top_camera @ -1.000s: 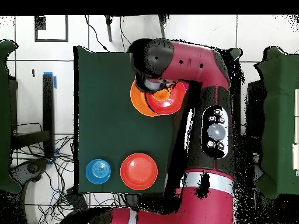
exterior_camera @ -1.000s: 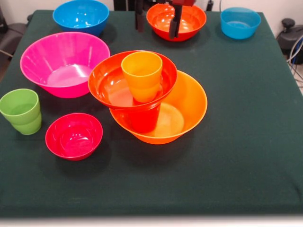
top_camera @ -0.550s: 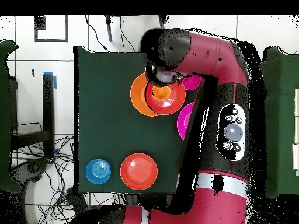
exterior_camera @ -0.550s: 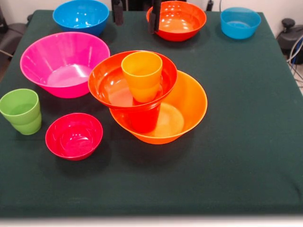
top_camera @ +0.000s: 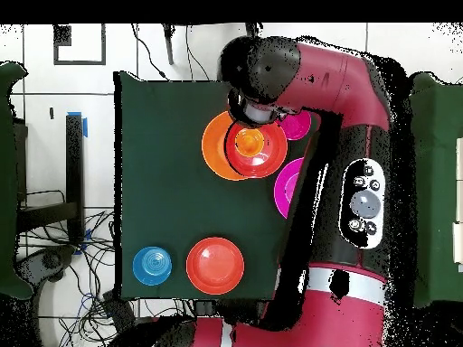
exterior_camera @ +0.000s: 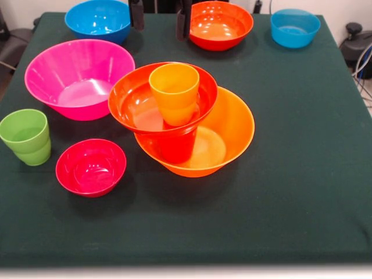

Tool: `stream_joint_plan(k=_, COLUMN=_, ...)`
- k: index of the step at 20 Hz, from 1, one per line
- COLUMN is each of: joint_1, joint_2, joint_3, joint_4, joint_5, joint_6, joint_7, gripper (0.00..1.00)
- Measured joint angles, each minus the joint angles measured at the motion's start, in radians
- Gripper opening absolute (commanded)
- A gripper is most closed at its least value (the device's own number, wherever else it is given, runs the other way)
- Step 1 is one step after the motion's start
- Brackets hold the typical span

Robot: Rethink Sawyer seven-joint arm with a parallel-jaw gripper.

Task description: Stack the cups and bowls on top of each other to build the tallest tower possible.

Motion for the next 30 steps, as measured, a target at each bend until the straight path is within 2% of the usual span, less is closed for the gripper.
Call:
stream_joint_plan(k=12, joint_1=0.0, joint_2=-0.012, joint_3=0.0, joint_4=0.016, joint_5=0.017, joint_6=0.0, joint_7=0.0, gripper=1.0)
stream_joint_plan(k=18, joint_1=0.011, joint_2=-0.046, joint_3=-0.004, joint_4=0.111, joint_5=0.027, joint_6=-0.038, joint_7=0.0, gripper=1.0)
stream_joint_plan(k=24, joint_1=0.044, joint_2=-0.08, joint_3=-0.008, joint_4=0.231, joint_5=0.028, joint_6=-0.136, joint_7=0.0, gripper=1.0)
stream_joint_plan(k=30, joint_1=0.07, joint_2=-0.085, joint_3=-0.015, joint_4=0.278, joint_5=0.028, joint_6=-0.169, joint_7=0.0, gripper=1.0)
